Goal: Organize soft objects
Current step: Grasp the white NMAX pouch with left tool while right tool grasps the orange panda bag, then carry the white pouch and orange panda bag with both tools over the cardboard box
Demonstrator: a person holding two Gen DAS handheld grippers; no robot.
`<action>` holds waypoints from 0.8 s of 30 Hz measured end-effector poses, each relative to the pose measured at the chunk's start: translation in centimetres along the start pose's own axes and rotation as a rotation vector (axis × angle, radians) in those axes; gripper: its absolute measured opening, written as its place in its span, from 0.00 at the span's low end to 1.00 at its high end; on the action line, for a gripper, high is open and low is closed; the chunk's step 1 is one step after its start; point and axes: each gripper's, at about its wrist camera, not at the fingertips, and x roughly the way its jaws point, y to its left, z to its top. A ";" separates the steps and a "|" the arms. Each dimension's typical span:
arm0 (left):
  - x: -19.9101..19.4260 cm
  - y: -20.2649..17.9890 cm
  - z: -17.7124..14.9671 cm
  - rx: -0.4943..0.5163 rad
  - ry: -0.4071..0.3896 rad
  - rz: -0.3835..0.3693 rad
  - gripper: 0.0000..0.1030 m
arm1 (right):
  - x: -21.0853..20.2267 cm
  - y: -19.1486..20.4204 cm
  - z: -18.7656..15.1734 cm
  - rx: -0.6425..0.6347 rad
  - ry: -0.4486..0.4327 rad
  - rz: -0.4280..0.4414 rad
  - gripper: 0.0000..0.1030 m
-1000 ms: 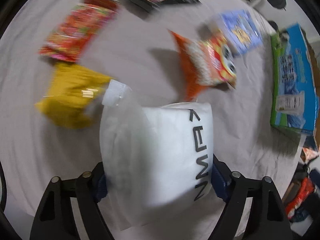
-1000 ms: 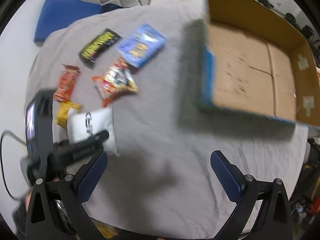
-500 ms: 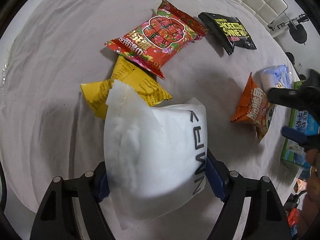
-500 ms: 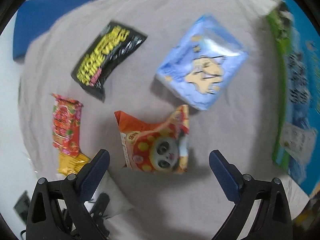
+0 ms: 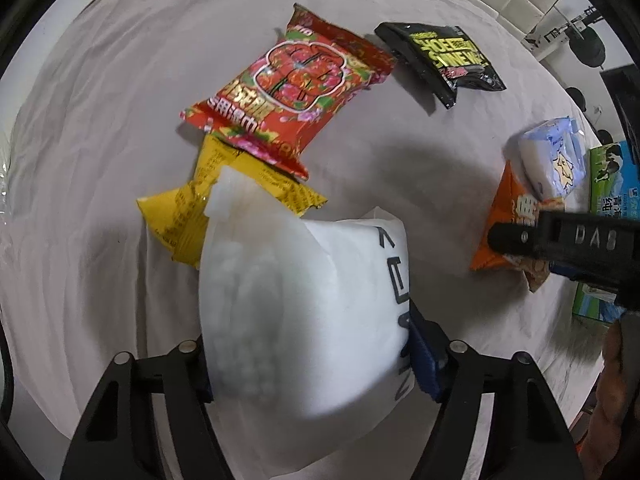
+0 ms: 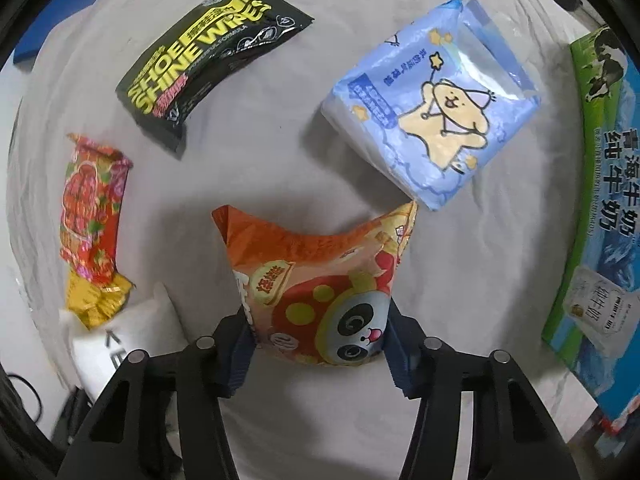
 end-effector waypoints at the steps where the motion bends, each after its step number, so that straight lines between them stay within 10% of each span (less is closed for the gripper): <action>1: -0.1 -0.2 0.2 0.002 -0.004 0.002 0.65 | -0.1 -0.1 -0.2 -0.007 0.000 -0.001 0.55; 24: -11.1 -4.3 -5.5 0.103 -0.209 -0.003 0.62 | -7.8 -1.7 -10.8 -0.146 -0.116 0.073 0.54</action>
